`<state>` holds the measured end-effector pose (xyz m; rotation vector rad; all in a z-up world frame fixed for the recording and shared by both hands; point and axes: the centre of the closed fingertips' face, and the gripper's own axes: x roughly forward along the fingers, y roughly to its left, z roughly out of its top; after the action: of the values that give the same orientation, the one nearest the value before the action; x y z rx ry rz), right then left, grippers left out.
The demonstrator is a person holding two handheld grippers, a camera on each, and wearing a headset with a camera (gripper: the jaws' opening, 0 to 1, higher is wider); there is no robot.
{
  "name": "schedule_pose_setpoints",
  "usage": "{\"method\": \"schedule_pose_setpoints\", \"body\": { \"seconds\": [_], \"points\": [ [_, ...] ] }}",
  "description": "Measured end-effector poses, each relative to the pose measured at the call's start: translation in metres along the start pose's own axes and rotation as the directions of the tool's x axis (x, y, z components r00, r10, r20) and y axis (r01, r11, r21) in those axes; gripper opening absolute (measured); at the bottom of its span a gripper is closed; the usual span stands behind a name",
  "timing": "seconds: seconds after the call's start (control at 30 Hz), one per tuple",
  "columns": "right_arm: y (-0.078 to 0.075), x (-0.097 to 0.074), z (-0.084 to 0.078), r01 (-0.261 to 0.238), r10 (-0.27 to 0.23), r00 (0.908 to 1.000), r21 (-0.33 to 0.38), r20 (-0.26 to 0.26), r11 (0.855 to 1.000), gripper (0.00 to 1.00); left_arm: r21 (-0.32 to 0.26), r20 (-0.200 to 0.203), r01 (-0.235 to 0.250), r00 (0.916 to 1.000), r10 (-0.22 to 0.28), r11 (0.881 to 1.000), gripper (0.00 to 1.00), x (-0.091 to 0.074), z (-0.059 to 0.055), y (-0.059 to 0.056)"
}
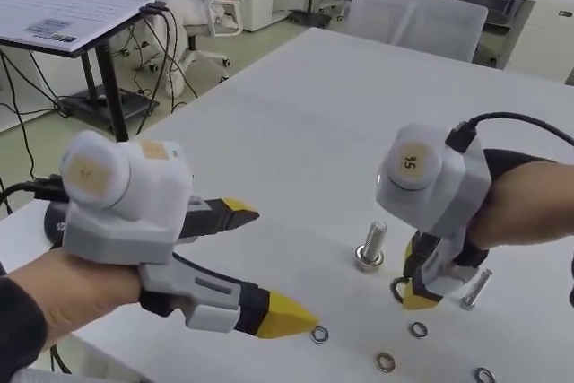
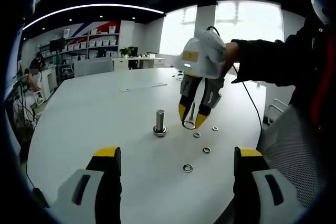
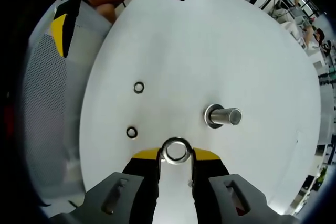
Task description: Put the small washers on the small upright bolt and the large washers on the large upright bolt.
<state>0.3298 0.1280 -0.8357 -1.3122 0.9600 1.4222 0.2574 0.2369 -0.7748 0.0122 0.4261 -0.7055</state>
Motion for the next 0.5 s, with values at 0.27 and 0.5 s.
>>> {"method": "schedule_pose_setpoints", "body": {
  "seconds": [0.27,0.5],
  "points": [
    [-0.012,-0.019,-0.007,0.035,-0.035,0.9994,0.004,-0.002,0.999,0.23,0.002,-0.002,0.004,1.0,-0.004,1.0,0.89,0.001,0.0,-0.001],
    [-0.021,-0.036,-0.004,0.058,-0.058,0.9983,-0.004,0.007,0.998,0.23,0.002,0.002,0.001,1.0,-0.001,1.0,0.89,0.001,0.001,-0.001]
  ]
}}
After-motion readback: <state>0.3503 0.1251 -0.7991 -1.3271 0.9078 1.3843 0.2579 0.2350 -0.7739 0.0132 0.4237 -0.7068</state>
